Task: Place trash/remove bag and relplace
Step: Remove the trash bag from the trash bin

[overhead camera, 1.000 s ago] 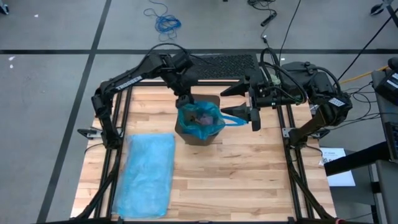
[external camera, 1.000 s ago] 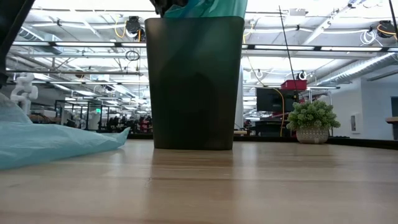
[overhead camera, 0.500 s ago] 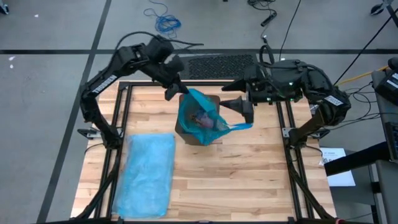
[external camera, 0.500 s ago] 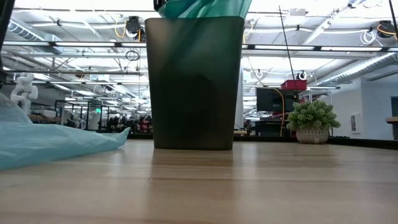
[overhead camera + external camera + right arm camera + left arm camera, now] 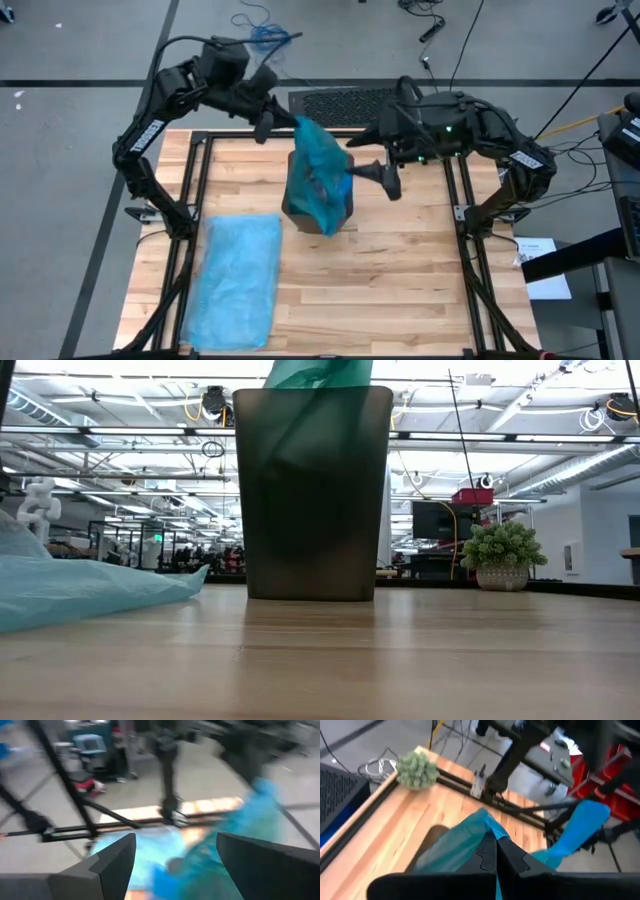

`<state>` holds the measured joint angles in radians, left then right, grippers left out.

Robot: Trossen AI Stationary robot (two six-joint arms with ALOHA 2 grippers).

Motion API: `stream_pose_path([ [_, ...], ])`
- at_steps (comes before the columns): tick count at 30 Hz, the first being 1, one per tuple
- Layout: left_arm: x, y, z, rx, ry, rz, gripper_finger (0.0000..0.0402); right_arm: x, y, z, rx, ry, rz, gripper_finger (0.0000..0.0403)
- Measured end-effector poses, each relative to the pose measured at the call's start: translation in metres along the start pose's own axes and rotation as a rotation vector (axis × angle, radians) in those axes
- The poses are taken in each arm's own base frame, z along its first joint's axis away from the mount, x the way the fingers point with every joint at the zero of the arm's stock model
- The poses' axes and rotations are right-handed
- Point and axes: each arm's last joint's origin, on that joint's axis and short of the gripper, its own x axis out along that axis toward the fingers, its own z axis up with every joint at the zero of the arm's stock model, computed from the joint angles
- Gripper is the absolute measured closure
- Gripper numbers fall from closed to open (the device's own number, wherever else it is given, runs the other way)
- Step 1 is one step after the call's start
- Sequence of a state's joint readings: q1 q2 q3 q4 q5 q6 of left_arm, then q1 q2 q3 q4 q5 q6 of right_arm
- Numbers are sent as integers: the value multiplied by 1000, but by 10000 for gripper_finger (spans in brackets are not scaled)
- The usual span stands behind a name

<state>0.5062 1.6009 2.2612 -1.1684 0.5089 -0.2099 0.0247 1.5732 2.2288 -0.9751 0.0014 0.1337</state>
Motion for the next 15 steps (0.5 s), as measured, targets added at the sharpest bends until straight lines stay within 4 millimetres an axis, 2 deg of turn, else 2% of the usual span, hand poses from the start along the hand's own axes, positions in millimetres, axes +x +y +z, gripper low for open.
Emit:
stream_pose_path([
  [3,-1,2,5,-20,-43,3,401,9,7,2,-15,-27,68,133],
  [8,-5,9,11,-45,-112,62,401,33,10,-2,10,-1,86,139],
  [15,-9,18,19,-84,-191,118,401,72,3,-12,86,60,17,182],
])
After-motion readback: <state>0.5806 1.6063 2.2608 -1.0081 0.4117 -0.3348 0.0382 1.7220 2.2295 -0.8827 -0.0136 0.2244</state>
